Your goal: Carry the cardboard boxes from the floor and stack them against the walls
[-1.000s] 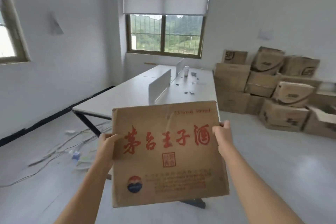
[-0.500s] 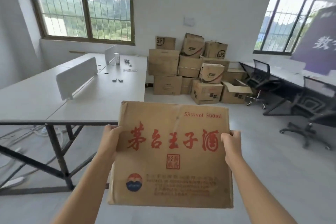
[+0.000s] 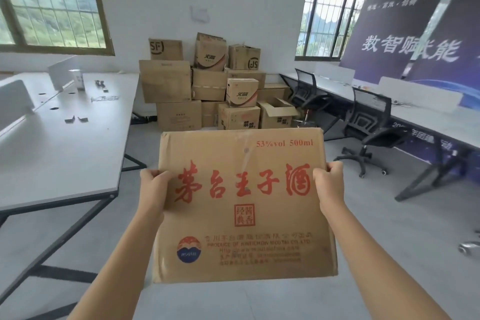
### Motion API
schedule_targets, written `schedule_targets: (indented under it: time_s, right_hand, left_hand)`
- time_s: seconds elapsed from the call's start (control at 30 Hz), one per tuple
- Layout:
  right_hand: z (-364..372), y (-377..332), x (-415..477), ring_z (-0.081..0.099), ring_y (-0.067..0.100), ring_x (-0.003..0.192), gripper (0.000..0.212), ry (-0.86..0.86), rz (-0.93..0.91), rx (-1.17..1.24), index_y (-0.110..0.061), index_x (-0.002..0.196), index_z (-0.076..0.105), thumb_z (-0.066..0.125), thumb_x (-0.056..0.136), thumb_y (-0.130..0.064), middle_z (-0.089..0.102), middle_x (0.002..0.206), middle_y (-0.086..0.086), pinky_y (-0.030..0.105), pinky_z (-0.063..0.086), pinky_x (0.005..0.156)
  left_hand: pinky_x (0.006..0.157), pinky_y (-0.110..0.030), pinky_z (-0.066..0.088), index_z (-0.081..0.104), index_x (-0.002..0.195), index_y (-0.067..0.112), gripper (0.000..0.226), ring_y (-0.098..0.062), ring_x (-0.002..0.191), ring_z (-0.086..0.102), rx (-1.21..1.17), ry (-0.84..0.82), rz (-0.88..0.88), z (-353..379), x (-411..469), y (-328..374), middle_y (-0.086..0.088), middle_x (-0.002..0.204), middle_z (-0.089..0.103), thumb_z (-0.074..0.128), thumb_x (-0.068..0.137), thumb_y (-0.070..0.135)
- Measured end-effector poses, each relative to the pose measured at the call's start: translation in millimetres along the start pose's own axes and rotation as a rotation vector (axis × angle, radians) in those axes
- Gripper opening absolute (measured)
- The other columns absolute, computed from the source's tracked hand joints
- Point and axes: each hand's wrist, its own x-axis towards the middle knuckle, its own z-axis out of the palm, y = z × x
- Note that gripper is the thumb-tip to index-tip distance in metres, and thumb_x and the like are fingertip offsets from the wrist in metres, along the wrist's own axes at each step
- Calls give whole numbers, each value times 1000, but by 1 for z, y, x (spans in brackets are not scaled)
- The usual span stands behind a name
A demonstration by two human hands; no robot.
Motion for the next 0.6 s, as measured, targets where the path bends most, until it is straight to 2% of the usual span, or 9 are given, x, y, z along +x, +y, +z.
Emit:
schedule_targets:
  time_s: [0.1, 0.23, 0.43, 0.6]
  right_hand:
    - [12, -2, 34, 49, 19, 61, 14, 52, 9, -41, -13, 90, 35, 43, 83, -3, 48, 74, 3, 34, 40, 57]
    - [37, -11, 81, 48, 21, 62, 13, 105, -6, -106, -12, 89, 35, 43, 84, -5, 47, 74, 4, 38, 43, 63]
    - [77, -26, 149, 52, 24, 67, 12, 155, -40, -157, -11, 89, 36, 44, 82, -4, 49, 74, 3, 44, 49, 69]
    - [103, -18, 195, 51, 20, 61, 11, 151, -79, -229, -8, 94, 39, 44, 85, -5, 49, 72, 2, 37, 45, 61]
  left_hand:
    - [61, -31, 41, 35, 107, 13, 22, -14, 75, 47, 2, -22, 24, 31, 36, 1, -3, 88, 48, 51, 91, 15]
    - [62, -31, 40, 35, 105, 13, 21, -14, 75, 47, -6, -50, 11, 68, 89, -1, -4, 88, 47, 49, 91, 16]
    - [79, -42, 47, 35, 113, 17, 29, -23, 92, 52, 64, -86, -34, 110, 174, -4, -5, 98, 52, 52, 90, 21]
    - [65, -34, 43, 41, 109, 19, 42, -27, 98, 53, 117, -186, -124, 143, 223, -18, -13, 117, 50, 59, 76, 36]
